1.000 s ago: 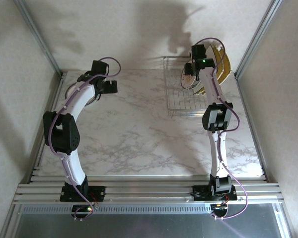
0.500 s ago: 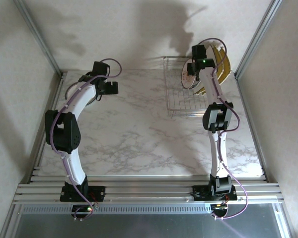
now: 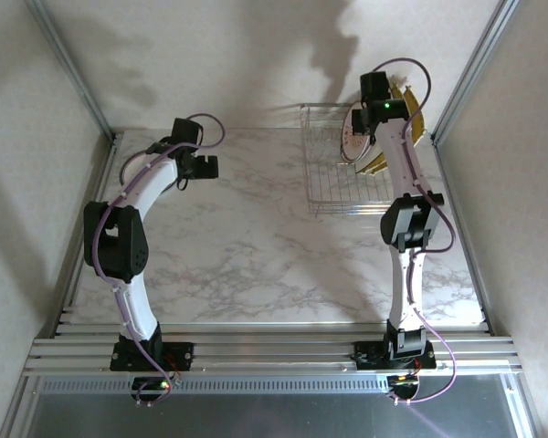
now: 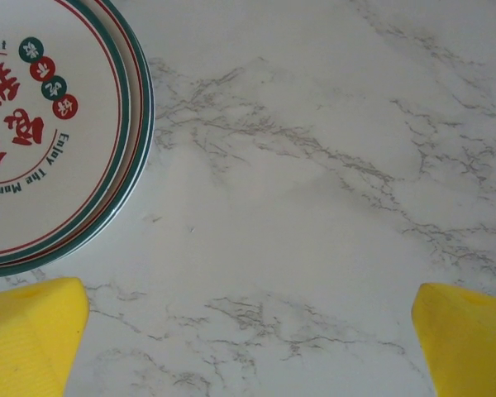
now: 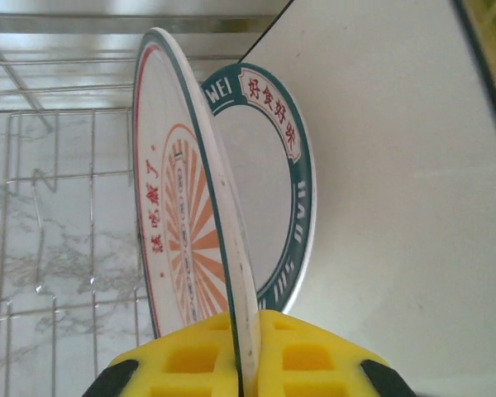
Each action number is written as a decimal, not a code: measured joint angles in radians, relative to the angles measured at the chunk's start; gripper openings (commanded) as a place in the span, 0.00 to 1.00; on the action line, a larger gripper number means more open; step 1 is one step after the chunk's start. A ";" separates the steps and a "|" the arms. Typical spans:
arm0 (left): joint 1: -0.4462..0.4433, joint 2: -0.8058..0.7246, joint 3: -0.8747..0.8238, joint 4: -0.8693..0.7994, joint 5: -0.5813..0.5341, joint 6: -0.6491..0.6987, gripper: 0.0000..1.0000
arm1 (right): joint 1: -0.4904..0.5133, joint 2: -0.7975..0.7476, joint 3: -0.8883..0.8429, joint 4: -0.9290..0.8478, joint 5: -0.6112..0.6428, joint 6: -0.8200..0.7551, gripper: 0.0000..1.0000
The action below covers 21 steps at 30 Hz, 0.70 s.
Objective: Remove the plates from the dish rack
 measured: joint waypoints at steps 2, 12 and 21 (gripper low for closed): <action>0.000 0.000 -0.006 0.000 0.000 0.000 1.00 | 0.002 -0.062 -0.050 -0.001 0.008 -0.007 0.00; 0.000 0.000 -0.025 0.006 0.010 -0.001 1.00 | 0.015 -0.328 -0.243 0.036 -0.076 -0.013 0.00; 0.000 0.000 -0.033 0.012 0.011 -0.001 1.00 | 0.006 -0.582 -0.785 0.324 -0.541 0.169 0.00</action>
